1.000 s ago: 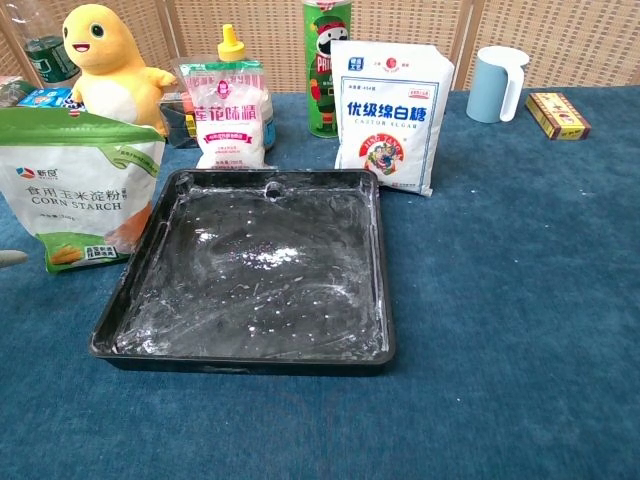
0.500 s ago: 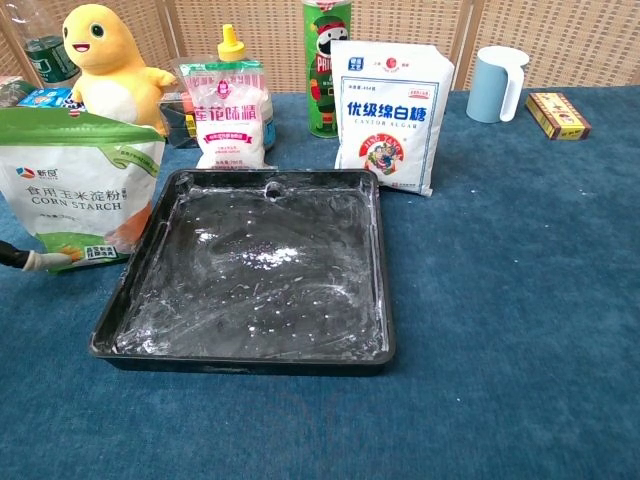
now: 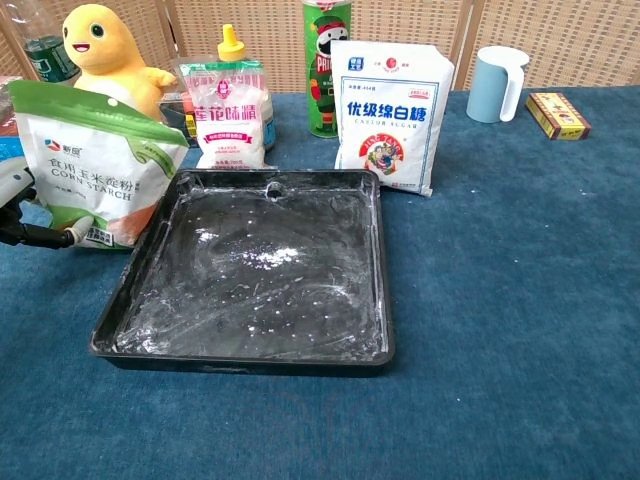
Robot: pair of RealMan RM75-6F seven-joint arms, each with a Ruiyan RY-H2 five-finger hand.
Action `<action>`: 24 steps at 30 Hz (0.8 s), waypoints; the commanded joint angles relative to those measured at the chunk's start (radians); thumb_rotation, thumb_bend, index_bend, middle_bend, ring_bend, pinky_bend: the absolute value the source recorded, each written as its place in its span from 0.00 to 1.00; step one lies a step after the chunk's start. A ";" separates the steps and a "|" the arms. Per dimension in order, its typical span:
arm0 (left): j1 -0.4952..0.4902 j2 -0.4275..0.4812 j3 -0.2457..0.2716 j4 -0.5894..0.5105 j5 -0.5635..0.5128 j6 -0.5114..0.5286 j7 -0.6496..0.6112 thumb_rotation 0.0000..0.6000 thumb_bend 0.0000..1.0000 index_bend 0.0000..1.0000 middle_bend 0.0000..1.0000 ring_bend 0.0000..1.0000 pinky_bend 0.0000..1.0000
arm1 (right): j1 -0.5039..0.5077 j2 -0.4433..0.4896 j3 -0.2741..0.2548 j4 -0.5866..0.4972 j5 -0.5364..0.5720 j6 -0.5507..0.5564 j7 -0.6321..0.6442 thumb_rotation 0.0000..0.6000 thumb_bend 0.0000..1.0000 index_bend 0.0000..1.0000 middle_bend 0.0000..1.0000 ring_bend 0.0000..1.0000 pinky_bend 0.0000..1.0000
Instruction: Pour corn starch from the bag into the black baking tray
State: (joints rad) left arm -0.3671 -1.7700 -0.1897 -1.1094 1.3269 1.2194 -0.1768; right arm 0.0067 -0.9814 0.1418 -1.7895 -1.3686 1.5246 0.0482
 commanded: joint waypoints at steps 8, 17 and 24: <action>-0.038 -0.048 -0.004 0.073 0.007 -0.004 0.055 1.00 0.50 0.57 0.52 0.54 0.67 | -0.002 0.005 -0.003 -0.001 -0.007 0.002 0.012 1.00 0.05 0.00 0.00 0.00 0.00; -0.043 -0.043 0.005 0.090 0.030 0.020 0.057 1.00 0.50 0.63 0.56 0.59 0.70 | -0.001 0.005 -0.004 -0.001 -0.008 0.000 0.012 1.00 0.05 0.00 0.00 0.00 0.00; -0.042 0.003 0.066 0.113 0.171 0.136 -0.007 1.00 0.49 0.63 0.56 0.59 0.69 | -0.002 0.008 -0.003 -0.001 -0.006 0.001 0.019 1.00 0.05 0.00 0.00 0.00 0.00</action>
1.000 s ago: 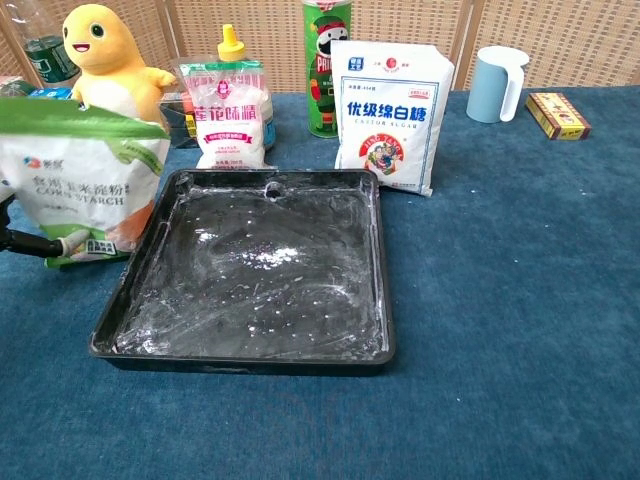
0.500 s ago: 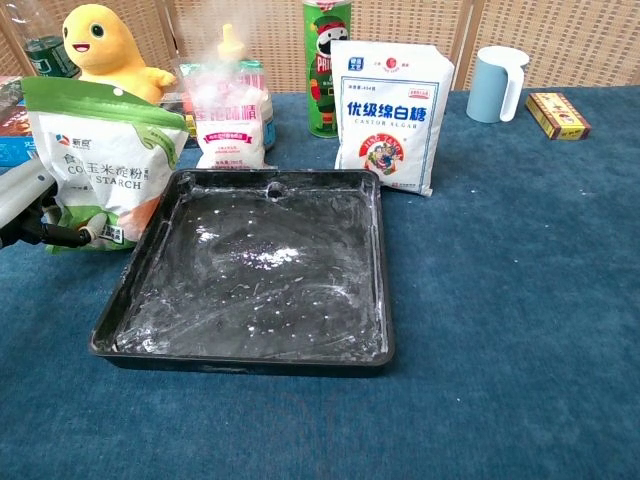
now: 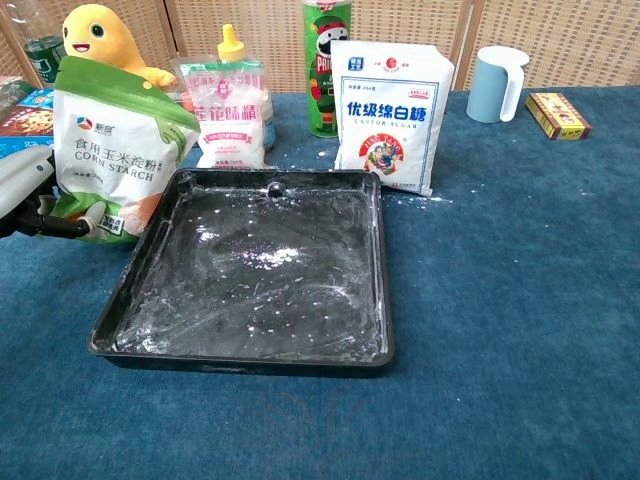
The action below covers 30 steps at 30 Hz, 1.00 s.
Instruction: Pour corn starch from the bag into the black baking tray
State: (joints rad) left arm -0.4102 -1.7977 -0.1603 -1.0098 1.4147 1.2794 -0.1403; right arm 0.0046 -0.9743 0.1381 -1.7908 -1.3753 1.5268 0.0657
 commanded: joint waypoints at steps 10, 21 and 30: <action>-0.023 0.217 0.098 -0.081 0.277 0.230 0.009 1.00 0.49 0.63 0.56 0.59 0.69 | 0.001 0.003 0.002 -0.001 0.006 -0.004 0.007 1.00 0.05 0.00 0.00 0.00 0.00; -0.107 0.406 0.142 -0.211 0.424 0.157 0.352 1.00 0.47 0.63 0.56 0.59 0.68 | -0.002 0.008 0.002 -0.003 0.004 0.001 0.016 1.00 0.05 0.00 0.00 0.00 0.00; -0.158 0.438 0.134 -0.228 0.469 0.111 0.498 1.00 0.47 0.63 0.56 0.59 0.68 | -0.001 0.011 0.004 0.000 0.009 -0.003 0.022 1.00 0.05 0.00 0.00 0.00 0.00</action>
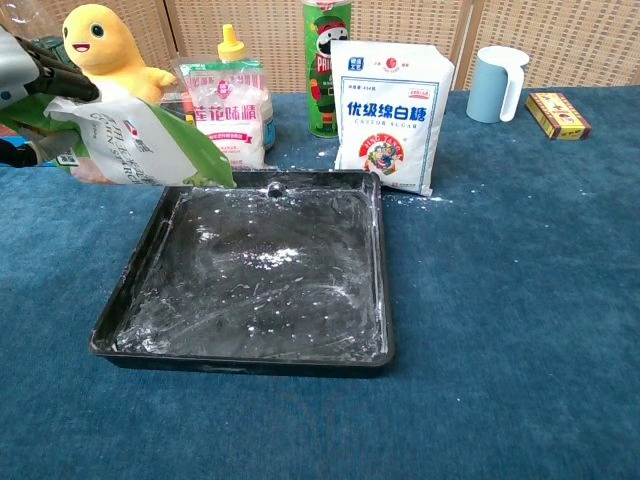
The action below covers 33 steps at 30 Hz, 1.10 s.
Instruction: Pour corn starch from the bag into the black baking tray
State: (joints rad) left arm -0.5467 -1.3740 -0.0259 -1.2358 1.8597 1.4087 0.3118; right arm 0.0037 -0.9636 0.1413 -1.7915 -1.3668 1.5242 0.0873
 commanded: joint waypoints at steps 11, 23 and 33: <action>-0.075 0.084 0.008 -0.034 0.098 -0.068 0.225 1.00 0.47 0.63 0.56 0.59 0.68 | 0.001 -0.002 -0.001 -0.002 0.002 -0.002 -0.009 1.00 0.05 0.00 0.00 0.00 0.00; -0.108 0.128 0.016 -0.075 0.144 -0.119 0.347 1.00 0.47 0.64 0.56 0.59 0.68 | 0.002 -0.003 -0.001 -0.003 0.004 -0.003 -0.014 1.00 0.05 0.00 0.00 0.00 0.00; -0.131 0.164 0.022 -0.142 0.179 -0.181 0.465 1.00 0.48 0.67 0.58 0.59 0.68 | 0.002 -0.002 -0.003 -0.006 0.005 -0.004 -0.018 1.00 0.05 0.00 0.00 0.00 0.00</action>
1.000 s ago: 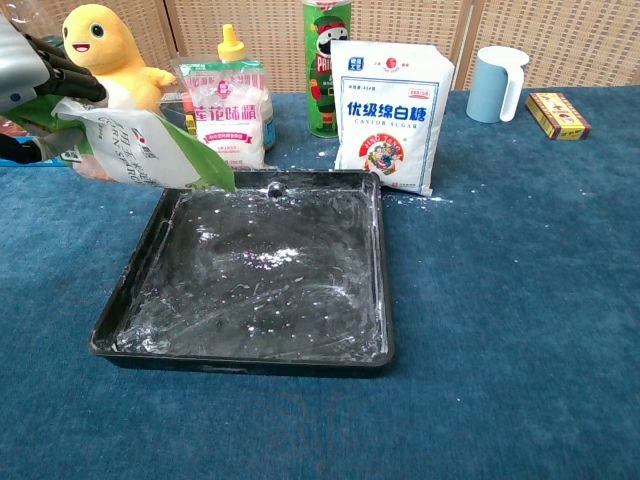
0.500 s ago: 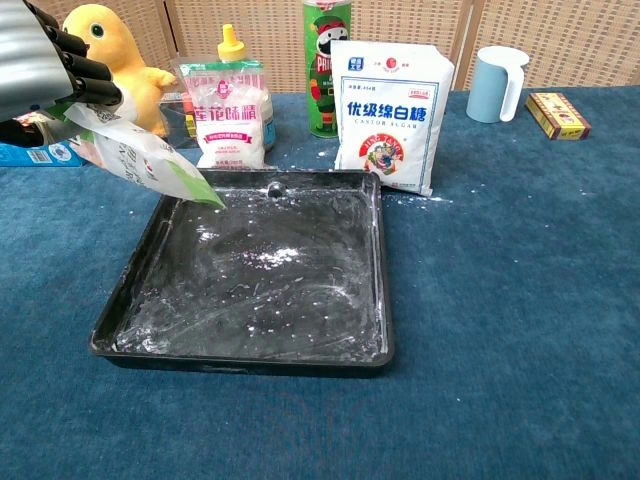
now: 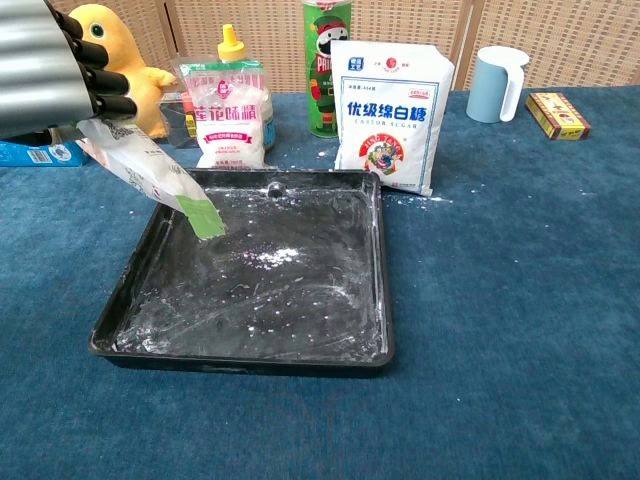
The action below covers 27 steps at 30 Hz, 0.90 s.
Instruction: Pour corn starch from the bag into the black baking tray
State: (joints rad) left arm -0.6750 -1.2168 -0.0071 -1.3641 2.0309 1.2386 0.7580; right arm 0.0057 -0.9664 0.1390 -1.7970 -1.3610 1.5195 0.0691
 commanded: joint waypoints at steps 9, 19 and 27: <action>0.006 0.012 -0.009 -0.034 -0.005 -0.008 0.053 1.00 0.51 0.69 0.59 0.60 0.68 | -0.001 0.002 0.000 -0.002 0.000 0.003 0.000 1.00 0.05 0.00 0.00 0.00 0.00; 0.137 -0.113 -0.022 0.088 -0.192 0.172 -0.289 1.00 0.51 0.69 0.59 0.60 0.68 | 0.000 0.003 0.000 0.000 0.003 -0.003 0.005 1.00 0.05 0.00 0.00 0.00 0.00; 0.242 -0.266 -0.037 0.251 -0.393 0.200 -0.674 1.00 0.51 0.69 0.59 0.60 0.68 | 0.002 -0.002 0.000 -0.001 0.007 -0.006 -0.007 1.00 0.05 0.00 0.00 0.00 0.00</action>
State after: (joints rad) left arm -0.4937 -1.3983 -0.0337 -1.2035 1.7390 1.4146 0.2321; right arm 0.0080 -0.9679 0.1388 -1.7977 -1.3540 1.5134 0.0616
